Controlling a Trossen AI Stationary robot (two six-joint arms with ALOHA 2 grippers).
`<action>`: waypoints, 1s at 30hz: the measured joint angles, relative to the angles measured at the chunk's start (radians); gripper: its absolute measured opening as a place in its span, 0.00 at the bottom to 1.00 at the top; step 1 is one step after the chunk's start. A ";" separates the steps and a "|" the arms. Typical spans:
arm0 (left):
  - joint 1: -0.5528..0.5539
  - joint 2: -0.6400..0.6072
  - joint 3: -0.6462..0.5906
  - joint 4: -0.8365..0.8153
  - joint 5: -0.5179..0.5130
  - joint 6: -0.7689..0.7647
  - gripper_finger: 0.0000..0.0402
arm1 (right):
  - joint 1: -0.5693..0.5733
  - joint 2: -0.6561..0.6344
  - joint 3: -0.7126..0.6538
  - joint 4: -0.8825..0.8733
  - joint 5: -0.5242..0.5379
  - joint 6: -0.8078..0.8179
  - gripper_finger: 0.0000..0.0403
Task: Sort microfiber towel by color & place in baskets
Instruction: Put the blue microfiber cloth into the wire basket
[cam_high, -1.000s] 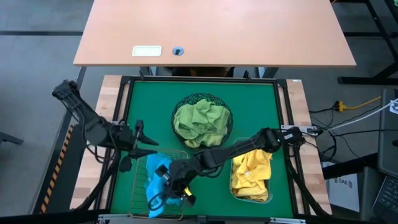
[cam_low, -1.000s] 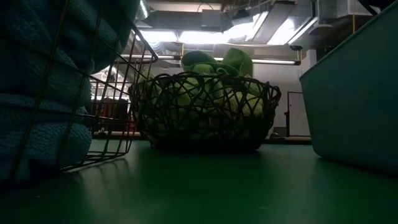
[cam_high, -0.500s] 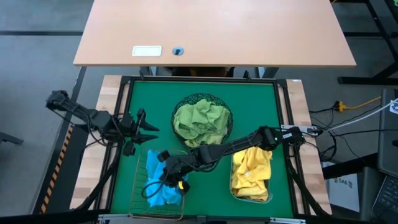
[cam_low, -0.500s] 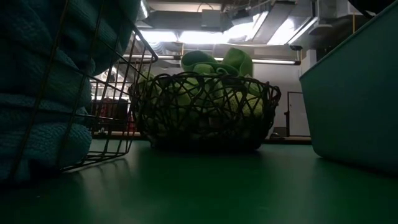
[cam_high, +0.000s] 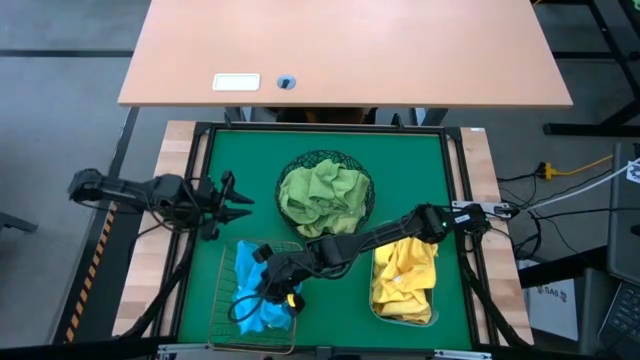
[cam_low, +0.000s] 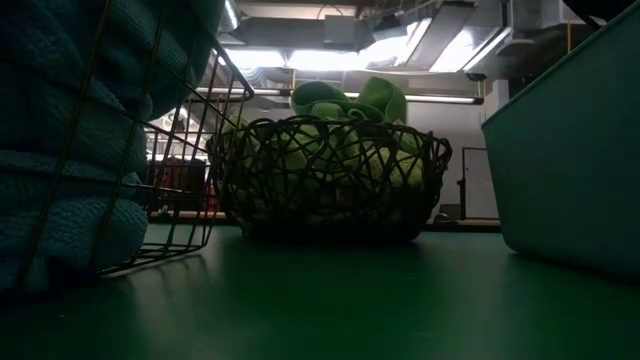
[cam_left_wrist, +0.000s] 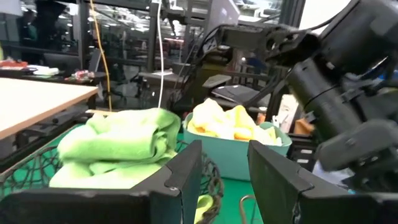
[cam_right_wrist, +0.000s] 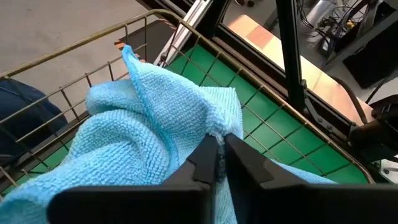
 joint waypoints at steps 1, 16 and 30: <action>0.012 -0.007 -0.011 0.001 0.007 -0.001 0.31 | 0.000 0.000 0.000 0.000 0.000 0.000 0.08; 0.097 -0.033 -0.214 0.267 0.149 -0.064 0.31 | 0.000 0.000 0.000 -0.002 0.094 0.016 0.45; 0.096 -0.079 -0.214 0.314 0.234 0.026 0.31 | 0.001 -0.003 0.000 -0.006 0.110 0.075 0.60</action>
